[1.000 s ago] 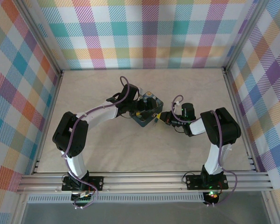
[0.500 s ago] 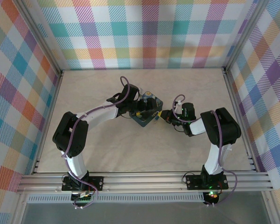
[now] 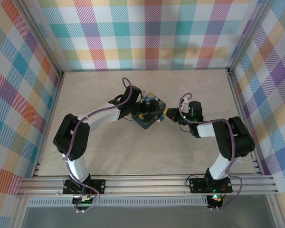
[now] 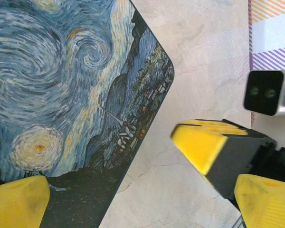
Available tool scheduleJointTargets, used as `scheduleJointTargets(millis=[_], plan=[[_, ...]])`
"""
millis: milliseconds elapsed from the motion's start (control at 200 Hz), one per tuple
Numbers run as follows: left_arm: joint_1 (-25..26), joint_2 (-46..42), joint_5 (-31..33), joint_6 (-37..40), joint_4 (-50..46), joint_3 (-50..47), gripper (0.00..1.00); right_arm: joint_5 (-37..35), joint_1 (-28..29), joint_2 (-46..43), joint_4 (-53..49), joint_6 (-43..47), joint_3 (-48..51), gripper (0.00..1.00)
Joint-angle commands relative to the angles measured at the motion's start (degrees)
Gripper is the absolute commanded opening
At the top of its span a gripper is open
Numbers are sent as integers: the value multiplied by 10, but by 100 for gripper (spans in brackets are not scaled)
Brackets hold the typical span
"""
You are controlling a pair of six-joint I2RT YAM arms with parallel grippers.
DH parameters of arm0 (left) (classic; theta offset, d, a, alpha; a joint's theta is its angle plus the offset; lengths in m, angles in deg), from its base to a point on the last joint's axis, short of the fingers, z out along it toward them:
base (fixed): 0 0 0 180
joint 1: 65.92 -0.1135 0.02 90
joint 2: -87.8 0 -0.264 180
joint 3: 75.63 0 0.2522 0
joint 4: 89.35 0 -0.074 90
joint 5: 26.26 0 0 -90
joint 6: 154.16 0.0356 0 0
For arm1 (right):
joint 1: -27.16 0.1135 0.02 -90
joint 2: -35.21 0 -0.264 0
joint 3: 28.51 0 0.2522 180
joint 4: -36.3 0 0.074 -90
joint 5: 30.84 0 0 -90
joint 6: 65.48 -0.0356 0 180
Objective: Unlock the padlock with the key
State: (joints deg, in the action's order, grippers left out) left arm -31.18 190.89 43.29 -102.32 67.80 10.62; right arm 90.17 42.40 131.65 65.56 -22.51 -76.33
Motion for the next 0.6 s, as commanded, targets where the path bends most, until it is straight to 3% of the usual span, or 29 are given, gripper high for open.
scheduleJointTargets(millis=[0,365,595], plan=[[-5,-15,13,10,-50,-16,100,-1,-8,-35,-50,45,11,0],[-22,-88,44,26,-35,-34,100,-7,-14,-149,-260,140,-3,0],[-44,-162,89,37,-43,-76,100,-25,-14,-207,-447,219,-50,8]])
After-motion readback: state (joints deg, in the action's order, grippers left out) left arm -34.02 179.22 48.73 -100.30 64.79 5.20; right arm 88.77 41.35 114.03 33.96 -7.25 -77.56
